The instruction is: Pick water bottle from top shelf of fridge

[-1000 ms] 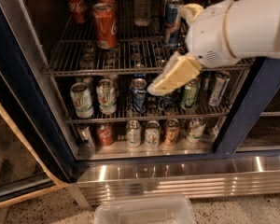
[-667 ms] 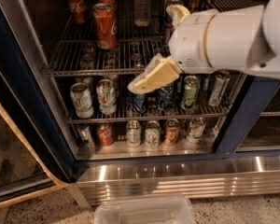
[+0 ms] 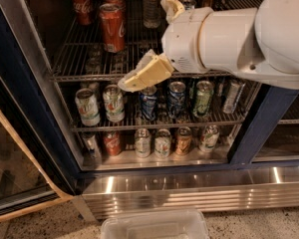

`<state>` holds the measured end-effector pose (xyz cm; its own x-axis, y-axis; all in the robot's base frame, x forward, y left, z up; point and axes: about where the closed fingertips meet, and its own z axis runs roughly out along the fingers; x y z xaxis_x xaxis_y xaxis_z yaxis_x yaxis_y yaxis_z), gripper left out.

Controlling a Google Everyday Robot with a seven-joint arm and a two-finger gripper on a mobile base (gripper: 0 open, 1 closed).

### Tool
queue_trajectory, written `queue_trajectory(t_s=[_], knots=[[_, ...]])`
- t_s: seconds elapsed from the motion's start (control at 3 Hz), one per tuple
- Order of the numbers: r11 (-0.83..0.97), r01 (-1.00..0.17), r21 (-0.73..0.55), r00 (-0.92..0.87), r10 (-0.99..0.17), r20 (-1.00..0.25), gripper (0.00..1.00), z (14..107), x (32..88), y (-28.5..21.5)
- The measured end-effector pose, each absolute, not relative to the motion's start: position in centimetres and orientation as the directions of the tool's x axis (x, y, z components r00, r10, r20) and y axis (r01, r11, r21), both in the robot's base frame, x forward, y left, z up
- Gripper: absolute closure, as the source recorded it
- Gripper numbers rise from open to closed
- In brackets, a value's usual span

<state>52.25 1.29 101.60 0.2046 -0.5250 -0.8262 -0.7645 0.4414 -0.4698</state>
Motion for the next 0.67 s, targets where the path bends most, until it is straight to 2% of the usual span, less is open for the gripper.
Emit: queue_trajectory(t_s=[0.67], knots=[[0.486, -0.738, -0.468, 0.217, -0.486, -0.847, 0.00, 101.77, 53.13, 1.62]])
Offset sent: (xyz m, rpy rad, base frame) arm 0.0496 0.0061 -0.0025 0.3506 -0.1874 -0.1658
